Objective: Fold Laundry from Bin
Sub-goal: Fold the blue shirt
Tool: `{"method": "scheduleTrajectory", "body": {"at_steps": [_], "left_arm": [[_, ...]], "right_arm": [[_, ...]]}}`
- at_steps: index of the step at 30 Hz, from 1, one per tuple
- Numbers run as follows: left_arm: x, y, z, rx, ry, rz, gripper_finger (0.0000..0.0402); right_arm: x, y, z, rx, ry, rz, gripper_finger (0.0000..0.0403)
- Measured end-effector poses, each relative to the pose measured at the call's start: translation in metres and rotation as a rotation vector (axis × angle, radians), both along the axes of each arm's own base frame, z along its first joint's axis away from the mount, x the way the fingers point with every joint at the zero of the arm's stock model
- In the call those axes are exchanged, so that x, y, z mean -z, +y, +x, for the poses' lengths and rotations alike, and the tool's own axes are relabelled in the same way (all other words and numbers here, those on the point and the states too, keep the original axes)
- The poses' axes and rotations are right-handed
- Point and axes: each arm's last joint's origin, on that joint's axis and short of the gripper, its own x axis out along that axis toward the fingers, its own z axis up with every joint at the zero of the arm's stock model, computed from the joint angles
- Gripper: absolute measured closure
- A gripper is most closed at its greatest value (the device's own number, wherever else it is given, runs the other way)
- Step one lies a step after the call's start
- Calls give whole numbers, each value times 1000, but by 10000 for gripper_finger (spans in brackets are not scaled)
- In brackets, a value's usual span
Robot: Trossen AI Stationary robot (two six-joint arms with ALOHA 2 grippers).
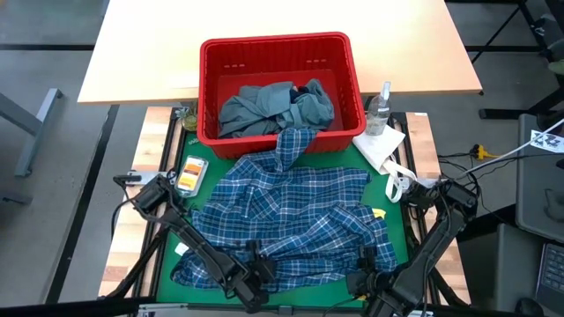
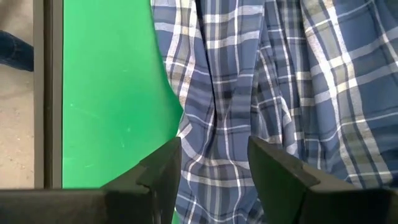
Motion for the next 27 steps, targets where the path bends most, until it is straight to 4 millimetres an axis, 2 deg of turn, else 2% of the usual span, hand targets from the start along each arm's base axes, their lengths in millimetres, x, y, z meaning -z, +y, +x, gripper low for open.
{"method": "scheduleTrajectory", "body": {"at_steps": [14, 16, 20, 27], "left_arm": [[1, 7, 5, -8, 24, -28, 330], [2, 6, 6, -1, 38, -42, 341], [2, 7, 6, -12, 24, -25, 391], [1, 11, 6, 9, 12, 72, 400]], "right_arm": [[0, 0, 0, 0, -6, -4, 217], [0, 0, 0, 0, -6, -4, 217], [0, 0, 0, 0, -6, -4, 217], [0, 0, 0, 0, -6, -4, 217]]}}
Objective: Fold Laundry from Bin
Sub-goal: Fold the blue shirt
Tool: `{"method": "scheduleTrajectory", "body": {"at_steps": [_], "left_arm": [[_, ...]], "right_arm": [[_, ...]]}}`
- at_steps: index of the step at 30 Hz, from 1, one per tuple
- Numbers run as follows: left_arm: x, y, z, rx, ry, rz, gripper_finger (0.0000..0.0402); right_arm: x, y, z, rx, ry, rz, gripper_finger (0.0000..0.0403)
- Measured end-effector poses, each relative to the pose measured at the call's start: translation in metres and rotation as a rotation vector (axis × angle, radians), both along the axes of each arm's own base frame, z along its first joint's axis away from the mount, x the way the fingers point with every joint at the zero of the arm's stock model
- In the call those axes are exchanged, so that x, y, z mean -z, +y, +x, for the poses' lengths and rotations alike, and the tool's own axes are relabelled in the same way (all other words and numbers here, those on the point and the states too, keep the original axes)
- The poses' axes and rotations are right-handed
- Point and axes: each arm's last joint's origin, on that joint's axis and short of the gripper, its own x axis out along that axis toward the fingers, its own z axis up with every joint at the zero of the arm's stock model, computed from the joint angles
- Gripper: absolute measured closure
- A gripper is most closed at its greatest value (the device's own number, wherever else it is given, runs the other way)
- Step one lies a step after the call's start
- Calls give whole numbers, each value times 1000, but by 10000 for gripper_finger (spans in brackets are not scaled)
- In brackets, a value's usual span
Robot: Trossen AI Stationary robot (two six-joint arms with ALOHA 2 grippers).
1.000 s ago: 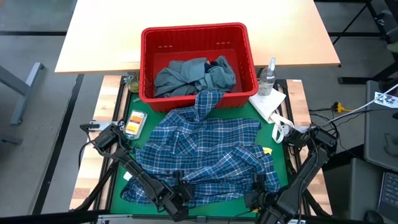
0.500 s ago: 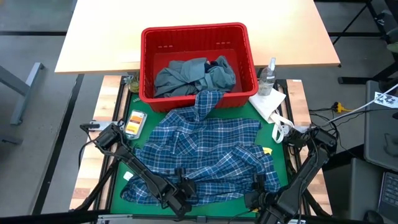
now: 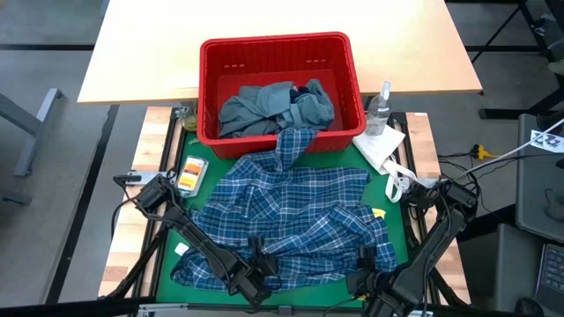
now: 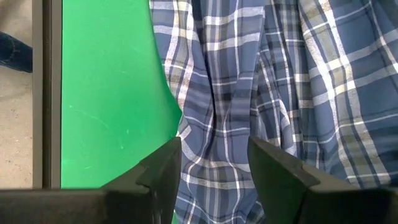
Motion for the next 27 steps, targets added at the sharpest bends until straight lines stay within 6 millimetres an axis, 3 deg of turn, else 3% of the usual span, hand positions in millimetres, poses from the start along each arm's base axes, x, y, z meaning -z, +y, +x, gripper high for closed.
{"method": "scheduleTrajectory", "body": {"at_steps": [10, 21, 27], "left_arm": [[2, 16, -2, -79, 40, 101, 401], [4, 16, -1, -57, 94, 39, 399], [4, 16, -1, -50, 104, 29, 355]], "right_arm": [[1, 0, -1, 0, 17, -6, 217], [44, -18, -16, 75, 179, -72, 217], [60, -25, -23, 96, 242, -67, 217]]}}
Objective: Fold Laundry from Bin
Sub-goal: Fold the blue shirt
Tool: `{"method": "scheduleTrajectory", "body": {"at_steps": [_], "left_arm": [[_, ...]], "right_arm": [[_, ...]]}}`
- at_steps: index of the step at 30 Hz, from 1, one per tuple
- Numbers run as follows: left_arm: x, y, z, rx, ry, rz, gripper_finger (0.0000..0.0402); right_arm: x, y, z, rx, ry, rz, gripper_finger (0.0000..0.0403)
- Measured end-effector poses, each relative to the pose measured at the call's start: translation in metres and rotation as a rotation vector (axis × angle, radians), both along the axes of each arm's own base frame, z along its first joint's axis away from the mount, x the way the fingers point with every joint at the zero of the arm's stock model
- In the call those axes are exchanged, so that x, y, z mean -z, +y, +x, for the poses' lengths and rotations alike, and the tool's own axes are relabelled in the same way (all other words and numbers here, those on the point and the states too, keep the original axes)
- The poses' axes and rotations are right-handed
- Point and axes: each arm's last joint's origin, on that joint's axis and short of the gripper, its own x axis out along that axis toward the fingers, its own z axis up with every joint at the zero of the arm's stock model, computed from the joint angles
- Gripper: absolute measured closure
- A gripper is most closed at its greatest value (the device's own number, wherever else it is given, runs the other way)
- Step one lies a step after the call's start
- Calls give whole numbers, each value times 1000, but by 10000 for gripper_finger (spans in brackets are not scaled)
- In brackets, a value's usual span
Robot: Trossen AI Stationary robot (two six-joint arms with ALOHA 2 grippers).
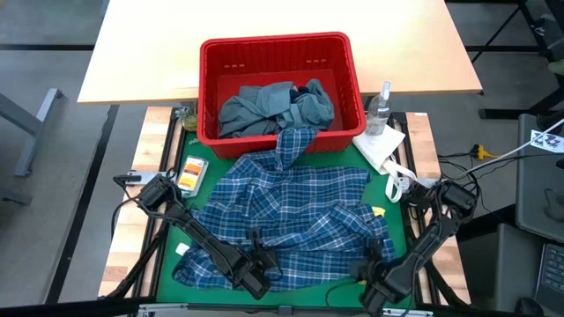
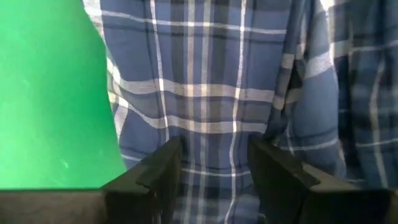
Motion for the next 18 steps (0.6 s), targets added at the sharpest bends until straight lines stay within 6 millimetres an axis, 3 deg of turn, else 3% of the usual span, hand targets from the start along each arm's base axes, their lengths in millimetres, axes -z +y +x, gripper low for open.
{"method": "scheduleTrajectory", "body": {"at_steps": [8, 13, 18], "left_arm": [[-12, 1, -1, 15, 19, -82, 291], [-28, -4, -7, 73, 86, -249, 293], [-28, -23, -22, 155, 168, -343, 305]], "right_arm": [[1, 1, -2, 4, 67, 40, 217], [1, 2, -4, -11, 133, 82, 217], [1, 3, -6, -17, 184, 117, 217]]}}
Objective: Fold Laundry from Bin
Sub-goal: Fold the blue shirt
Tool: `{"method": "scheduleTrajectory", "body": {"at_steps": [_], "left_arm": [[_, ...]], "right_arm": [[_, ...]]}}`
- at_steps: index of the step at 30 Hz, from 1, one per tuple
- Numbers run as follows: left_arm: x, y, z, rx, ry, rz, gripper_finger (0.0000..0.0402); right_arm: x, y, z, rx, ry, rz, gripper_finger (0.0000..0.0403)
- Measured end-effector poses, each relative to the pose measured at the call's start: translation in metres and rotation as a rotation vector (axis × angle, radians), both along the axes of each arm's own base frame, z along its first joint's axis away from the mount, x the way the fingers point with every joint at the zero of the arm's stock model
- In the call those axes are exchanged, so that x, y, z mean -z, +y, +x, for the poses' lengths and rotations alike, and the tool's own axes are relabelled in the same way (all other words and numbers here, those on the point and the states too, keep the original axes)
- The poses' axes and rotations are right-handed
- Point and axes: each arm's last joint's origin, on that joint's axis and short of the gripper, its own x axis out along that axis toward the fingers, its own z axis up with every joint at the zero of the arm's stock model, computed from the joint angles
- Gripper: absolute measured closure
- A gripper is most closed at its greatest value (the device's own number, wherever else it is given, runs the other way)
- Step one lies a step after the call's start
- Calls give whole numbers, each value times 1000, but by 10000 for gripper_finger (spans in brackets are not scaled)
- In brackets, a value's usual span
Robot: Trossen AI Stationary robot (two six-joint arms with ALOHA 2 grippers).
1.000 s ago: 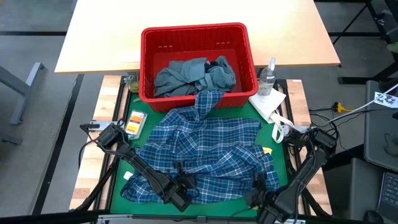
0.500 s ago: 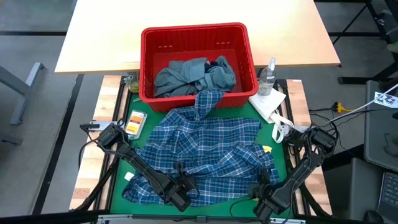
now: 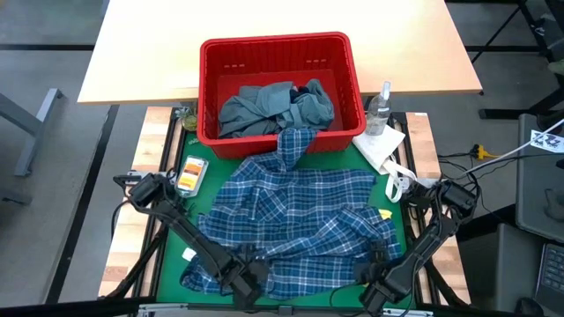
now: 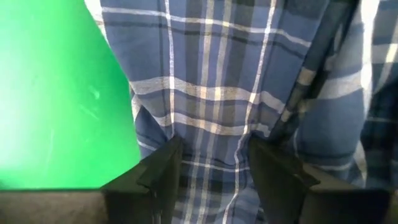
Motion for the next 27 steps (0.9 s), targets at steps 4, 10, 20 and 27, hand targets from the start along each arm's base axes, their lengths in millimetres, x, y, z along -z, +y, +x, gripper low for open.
{"method": "scheduleTrajectory", "body": {"at_steps": [4, 10, 20, 27], "left_arm": [[4, -16, -14, 22, 14, 0, 309], [9, -35, -31, 32, -74, 101, 310], [31, -44, -36, 32, -34, 127, 310], [-10, -37, -38, 50, -100, 57, 310]], "right_arm": [[0, 0, 0, -1, 6, 5, 217], [0, 0, 0, -3, 7, 6, 217], [-1, 1, 0, -10, 9, 7, 217], [-26, 9, 6, -53, 17, 35, 217]]}}
